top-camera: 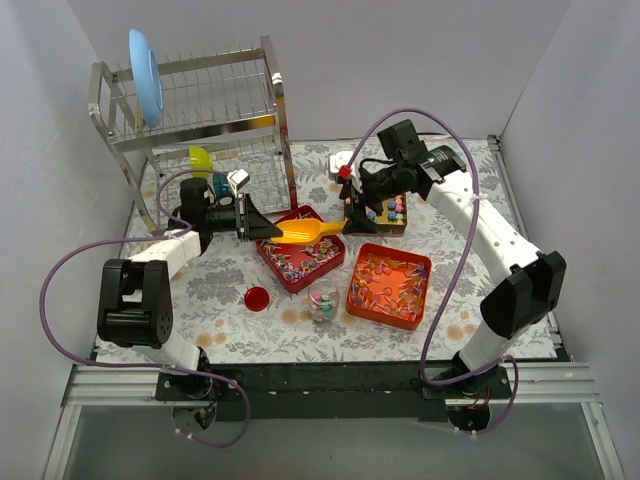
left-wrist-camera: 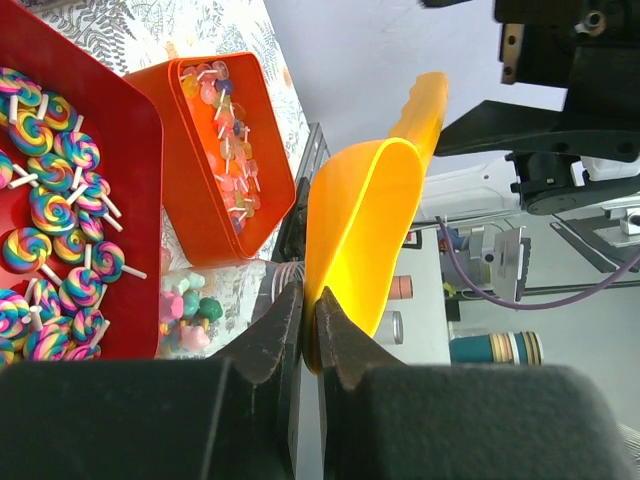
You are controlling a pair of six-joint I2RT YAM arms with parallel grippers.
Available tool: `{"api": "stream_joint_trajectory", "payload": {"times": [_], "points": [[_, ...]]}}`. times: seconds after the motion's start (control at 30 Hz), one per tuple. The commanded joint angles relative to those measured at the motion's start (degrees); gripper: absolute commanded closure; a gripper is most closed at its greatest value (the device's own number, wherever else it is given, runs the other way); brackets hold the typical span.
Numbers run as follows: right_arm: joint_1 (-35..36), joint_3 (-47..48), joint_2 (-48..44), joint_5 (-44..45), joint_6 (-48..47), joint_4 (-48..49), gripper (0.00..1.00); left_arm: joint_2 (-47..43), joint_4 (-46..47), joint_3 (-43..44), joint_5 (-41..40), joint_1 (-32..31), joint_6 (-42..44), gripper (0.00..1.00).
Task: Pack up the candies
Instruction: Adjust the spatula.
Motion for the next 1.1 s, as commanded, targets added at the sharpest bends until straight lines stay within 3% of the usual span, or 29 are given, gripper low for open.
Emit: {"api": "stream_joint_trajectory", "payload": {"times": [0.0, 0.23, 0.37, 0.6, 0.63, 0.73, 0.8, 0.83, 0.93, 1.07], "points": [[0.90, 2.67, 1.78, -2.25, 0.12, -2.35, 0.10, -1.23, 2.51, -0.28, 1.30, 0.52, -1.75, 1.00], [1.16, 1.17, 2.49, -0.41, 1.96, 0.10, 0.23, -0.62, 4.18, -0.28, 1.30, 0.70, -3.07, 1.00], [1.34, 1.96, 3.10, -0.23, 2.23, 0.11, 0.43, -0.18, 5.06, -0.36, 1.30, 0.78, -4.03, 1.00], [2.48, 1.96, 4.07, 0.30, 2.14, -0.68, 0.60, -0.17, 6.29, -0.63, 1.39, 0.78, -4.83, 1.00], [2.57, 2.14, 4.07, 0.39, 2.14, -0.68, 0.65, -0.09, 6.29, -0.63, 1.30, 0.78, -4.91, 1.00], [2.75, 2.58, 4.25, 1.52, 3.80, 0.19, 0.98, -0.26, 4.98, -0.89, -0.36, 0.96, -4.48, 0.98], [2.75, 3.10, 3.98, 3.80, 6.69, 2.12, 0.99, -0.52, 2.62, -0.72, -2.91, 1.48, -2.81, 0.85], [2.57, 4.24, 4.07, 7.56, 9.41, 2.21, 0.99, -0.87, 0.34, -0.37, -4.57, 1.92, -1.41, 0.64], [-1.72, 10.28, 5.47, 10.40, 11.88, -1.11, 0.99, -2.28, -5.03, 0.16, -10.37, 3.42, 2.55, 0.45], [-11.03, 16.89, 8.63, 15.05, 9.03, -12.94, 0.99, -3.69, -10.58, -0.10, -17.15, 5.71, 7.56, 0.37]]}}
